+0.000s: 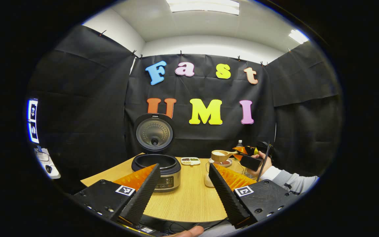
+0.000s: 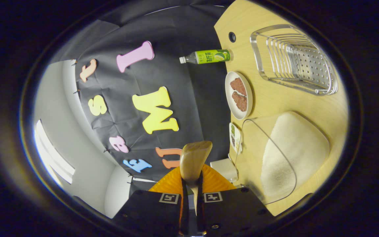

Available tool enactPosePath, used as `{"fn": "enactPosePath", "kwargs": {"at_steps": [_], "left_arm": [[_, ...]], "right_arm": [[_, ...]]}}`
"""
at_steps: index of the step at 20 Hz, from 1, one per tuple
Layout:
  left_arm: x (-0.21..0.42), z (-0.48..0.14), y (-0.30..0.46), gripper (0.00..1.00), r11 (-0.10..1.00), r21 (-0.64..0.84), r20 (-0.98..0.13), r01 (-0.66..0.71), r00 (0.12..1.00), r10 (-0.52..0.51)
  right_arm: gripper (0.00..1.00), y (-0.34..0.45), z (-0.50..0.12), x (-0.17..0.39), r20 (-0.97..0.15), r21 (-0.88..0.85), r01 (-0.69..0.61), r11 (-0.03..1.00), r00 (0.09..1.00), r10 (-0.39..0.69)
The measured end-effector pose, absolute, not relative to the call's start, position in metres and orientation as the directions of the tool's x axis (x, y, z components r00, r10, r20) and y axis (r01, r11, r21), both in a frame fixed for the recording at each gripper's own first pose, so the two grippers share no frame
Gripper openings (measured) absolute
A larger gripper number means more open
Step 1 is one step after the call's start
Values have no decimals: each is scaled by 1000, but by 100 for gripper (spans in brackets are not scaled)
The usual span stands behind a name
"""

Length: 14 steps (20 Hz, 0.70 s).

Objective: Close the left gripper, press the button to open the rice cooker; take a wooden spoon from the chopstick holder with the right hand, scoop a spoonful of rice and pour it into the rice cooker, then put the wooden spoon back into the chopstick holder.

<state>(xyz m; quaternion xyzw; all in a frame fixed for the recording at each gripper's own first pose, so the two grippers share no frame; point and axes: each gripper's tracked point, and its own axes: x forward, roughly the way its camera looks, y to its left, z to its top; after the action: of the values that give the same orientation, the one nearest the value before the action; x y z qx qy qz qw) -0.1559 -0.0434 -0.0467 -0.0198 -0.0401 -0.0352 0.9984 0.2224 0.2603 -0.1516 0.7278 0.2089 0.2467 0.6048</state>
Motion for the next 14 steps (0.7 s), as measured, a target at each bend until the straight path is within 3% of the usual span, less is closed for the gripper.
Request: {"fn": "enactPosePath", "kwargs": {"at_steps": [3, 14], "left_arm": [[-159, -46, -42, 94, 996, -32, 85, 80, 993, -77], [-172, -36, -51, 94, 987, -62, 122, 150, 982, -142]], "right_arm": [[14, 288, -125, 211, 124, 986, -24, -167, 772, 624], [14, 412, -73, 183, 53, 983, -158, 89, 720, 692]]}}
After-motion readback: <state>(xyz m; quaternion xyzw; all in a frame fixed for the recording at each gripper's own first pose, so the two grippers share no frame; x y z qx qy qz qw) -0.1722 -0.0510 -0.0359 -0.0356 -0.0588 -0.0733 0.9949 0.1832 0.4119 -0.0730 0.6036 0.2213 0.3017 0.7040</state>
